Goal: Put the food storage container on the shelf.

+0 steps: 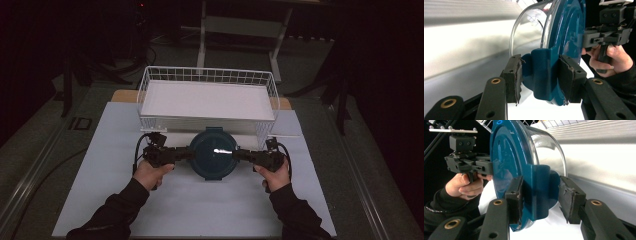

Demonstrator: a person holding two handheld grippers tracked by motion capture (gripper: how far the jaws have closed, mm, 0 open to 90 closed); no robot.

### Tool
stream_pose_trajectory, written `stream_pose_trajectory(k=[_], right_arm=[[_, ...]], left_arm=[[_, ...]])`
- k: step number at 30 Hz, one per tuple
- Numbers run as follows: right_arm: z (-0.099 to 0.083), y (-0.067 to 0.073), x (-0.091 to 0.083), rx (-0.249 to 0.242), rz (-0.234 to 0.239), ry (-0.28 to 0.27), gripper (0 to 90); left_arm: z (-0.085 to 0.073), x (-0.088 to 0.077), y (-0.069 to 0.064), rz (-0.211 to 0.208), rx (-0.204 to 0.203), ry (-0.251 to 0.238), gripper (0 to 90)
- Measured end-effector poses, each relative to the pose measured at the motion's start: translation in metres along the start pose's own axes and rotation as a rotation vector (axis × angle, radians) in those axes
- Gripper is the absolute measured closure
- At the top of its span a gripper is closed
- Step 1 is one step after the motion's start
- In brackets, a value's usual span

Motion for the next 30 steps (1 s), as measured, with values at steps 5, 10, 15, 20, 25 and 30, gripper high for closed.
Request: stream_pose_trajectory(k=[5, 10, 15, 20, 25, 30], right_arm=[[0.004, -0.011, 0.008, 0.0, -0.007, -0.001, 56.6], [0.006, -0.022, 0.015, -0.004, -0.023, -0.013, 56.5], [0.007, -0.034, 0.023, -0.023, -0.032, -0.028, 56.4], [0.008, -0.042, 0.031, -0.037, -0.057, -0.02, 56.4], [0.011, -0.043, 0.035, -0.027, -0.06, -0.028, 56.3], [0.015, -0.043, 0.04, -0.041, -0.077, -0.04, 56.3]], left_arm=[[-0.002, 0.008, 0.012, 0.013, 0.007, -0.017, 55.8], [0.0, 0.017, 0.024, 0.023, 0.035, -0.012, 55.6], [-0.001, 0.024, 0.036, 0.023, 0.061, -0.009, 55.5], [-0.007, 0.03, 0.047, 0.026, 0.061, -0.016, 55.5], [-0.003, 0.03, 0.051, 0.055, 0.071, -0.033, 55.5], [-0.001, 0.03, 0.056, 0.069, 0.053, -0.059, 55.3]])
Point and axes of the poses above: each handheld gripper's, and its own axes: x roughly forward along the jaws, z roughly out of its top, y roughly to its left, the point moved 3 cm from there along x, roughly forward along the jaws, and after that the axes turned 8 degrees about x, right-handed, at the moved point
